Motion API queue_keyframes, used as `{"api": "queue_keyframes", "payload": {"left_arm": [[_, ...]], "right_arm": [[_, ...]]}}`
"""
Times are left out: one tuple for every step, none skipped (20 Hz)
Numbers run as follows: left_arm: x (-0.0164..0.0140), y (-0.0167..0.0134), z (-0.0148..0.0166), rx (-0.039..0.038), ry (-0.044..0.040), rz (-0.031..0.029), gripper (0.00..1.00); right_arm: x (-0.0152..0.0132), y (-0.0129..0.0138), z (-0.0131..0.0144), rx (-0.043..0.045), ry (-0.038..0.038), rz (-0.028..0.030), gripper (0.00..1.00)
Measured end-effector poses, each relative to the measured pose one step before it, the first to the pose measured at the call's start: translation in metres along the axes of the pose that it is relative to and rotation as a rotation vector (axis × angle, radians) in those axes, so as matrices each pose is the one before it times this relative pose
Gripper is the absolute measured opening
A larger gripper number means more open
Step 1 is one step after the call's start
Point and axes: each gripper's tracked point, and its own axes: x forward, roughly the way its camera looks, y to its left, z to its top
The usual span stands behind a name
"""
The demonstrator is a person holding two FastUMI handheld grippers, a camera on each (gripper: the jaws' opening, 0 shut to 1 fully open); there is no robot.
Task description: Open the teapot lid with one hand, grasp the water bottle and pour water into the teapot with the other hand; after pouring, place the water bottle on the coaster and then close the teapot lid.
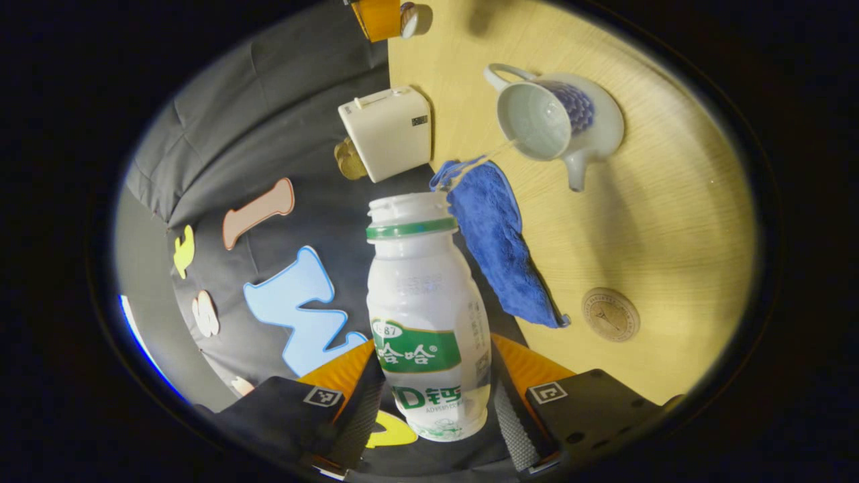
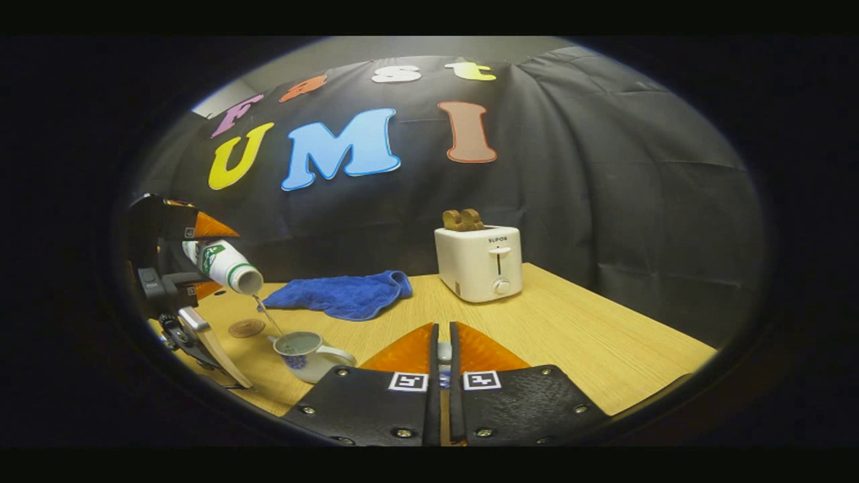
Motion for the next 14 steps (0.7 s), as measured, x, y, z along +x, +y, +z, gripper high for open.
{"api": "queue_keyframes", "payload": {"left_arm": [[0.00060,0.00085,-0.00119,0.00621,0.00008,0.00234,0.86],[-0.00033,0.00043,0.00052,0.00532,0.00036,0.00269,0.86],[0.00010,0.00070,-0.00041,0.00519,0.00004,0.00105,0.86],[-0.00010,-0.00010,0.00024,0.00371,-0.00001,-0.00133,0.86],[0.00043,0.00064,-0.00050,0.00424,-0.00113,-0.00116,0.86],[-0.00051,0.00049,0.00080,0.00480,0.00023,0.00055,0.80],[0.00061,0.00048,-0.00070,0.00424,-0.00107,0.00172,0.80],[-0.00061,0.00017,0.00089,0.00426,-0.00026,0.00083,0.80],[0.00041,0.00080,-0.00030,0.00434,-0.00084,0.00106,0.86],[-0.00051,0.00025,0.00080,0.00448,-0.00121,0.00153,0.86],[0.00024,0.00045,0.00000,0.00400,-0.00113,0.00019,0.80],[-0.00029,0.00003,0.00043,0.00446,-0.00090,-0.00014,0.80],[0.00012,0.00082,0.00001,0.00549,-0.00168,0.00124,0.80],[-0.00081,0.00053,0.00170,0.00870,-0.00056,0.00278,0.86]], "right_arm": [[-0.00032,-0.00038,0.00093,0.00009,-0.00139,-0.00047,0.22],[0.00008,0.00006,-0.00024,0.00016,-0.00157,-0.00096,0.22],[0.00042,0.00005,0.00050,0.00152,-0.00093,-0.00017,0.22],[-0.00012,-0.00055,0.00031,0.00122,0.00026,-0.00017,0.22],[-0.00007,-0.00002,-0.00047,0.00007,0.00076,-0.00020,0.22],[-0.00071,0.00014,-0.00069,-0.00005,0.00009,0.00102,0.05],[0.00061,0.00069,0.00121,-0.00063,-0.00028,0.00070,0.05],[0.00072,-0.00049,-0.00057,-0.00047,0.00010,0.00020,0.13],[0.00014,0.00000,0.00046,0.00026,0.00035,0.00018,0.05],[0.00029,-0.00033,-0.00071,0.00115,-0.00056,0.00029,0.05],[0.00013,0.00005,0.00051,0.00054,0.00034,0.00004,0.05],[-0.00067,0.00038,-0.00026,0.00025,0.00003,0.00030,0.05],[-0.00008,-0.00021,-0.00056,0.00042,0.00011,0.00046,0.05],[-0.00011,-0.00003,-0.00013,0.00039,0.00026,0.00078,0.05]]}}
